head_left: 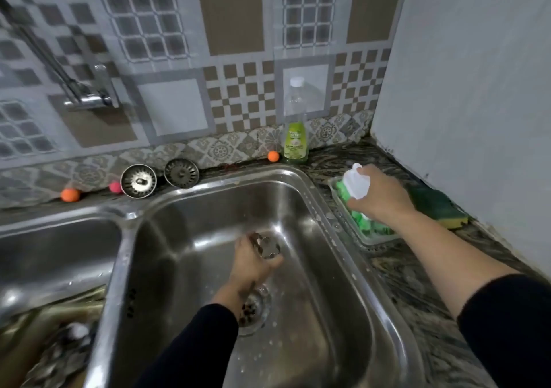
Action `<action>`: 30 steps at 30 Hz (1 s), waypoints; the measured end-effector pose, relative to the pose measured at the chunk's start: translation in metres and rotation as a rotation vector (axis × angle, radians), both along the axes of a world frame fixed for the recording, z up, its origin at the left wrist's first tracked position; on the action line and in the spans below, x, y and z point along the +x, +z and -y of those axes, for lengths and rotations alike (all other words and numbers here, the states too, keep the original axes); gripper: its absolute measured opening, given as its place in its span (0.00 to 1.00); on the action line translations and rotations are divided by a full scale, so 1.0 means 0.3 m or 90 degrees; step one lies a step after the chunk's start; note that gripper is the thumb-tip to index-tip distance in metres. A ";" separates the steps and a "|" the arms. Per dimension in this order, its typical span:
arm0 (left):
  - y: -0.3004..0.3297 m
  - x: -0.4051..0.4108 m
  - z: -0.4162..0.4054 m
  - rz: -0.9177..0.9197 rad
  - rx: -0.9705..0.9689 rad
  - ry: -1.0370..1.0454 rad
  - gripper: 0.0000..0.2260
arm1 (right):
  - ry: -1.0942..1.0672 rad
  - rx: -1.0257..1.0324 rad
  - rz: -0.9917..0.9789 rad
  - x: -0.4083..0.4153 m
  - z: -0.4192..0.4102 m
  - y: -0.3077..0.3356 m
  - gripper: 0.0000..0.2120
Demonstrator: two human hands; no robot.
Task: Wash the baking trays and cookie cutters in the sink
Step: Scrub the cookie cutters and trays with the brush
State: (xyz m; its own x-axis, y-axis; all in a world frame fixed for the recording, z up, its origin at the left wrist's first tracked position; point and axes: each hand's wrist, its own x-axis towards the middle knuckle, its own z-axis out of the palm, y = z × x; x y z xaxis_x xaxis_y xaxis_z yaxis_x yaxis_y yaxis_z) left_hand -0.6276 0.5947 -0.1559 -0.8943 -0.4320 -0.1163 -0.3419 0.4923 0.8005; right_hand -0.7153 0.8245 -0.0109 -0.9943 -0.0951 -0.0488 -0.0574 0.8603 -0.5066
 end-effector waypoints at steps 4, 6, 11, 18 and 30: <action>0.081 0.079 0.063 -0.071 0.021 0.019 0.38 | 0.090 -0.057 -0.049 0.166 0.147 0.060 0.34; 0.130 0.134 0.081 -0.121 0.055 0.027 0.40 | 0.166 -0.083 -0.004 0.262 0.237 0.026 0.33; 0.241 0.268 0.103 -0.268 0.065 0.036 0.11 | 0.204 -0.165 0.025 0.358 0.444 -0.007 0.30; 0.139 0.394 0.200 -0.074 0.008 0.024 0.11 | 0.191 -0.084 0.065 0.455 0.497 -0.117 0.30; 0.014 0.416 0.282 0.371 -0.271 -0.133 0.29 | 0.165 -0.087 0.058 0.420 0.473 -0.146 0.32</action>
State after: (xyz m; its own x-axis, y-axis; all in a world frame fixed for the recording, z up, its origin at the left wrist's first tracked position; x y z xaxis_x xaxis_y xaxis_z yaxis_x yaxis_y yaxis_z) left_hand -0.5027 0.5102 -0.1517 -0.8075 -0.3734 -0.4566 -0.5174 0.8201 0.2444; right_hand -0.5892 0.6826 -0.0548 -0.9284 -0.3561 -0.1058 -0.2147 0.7467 -0.6295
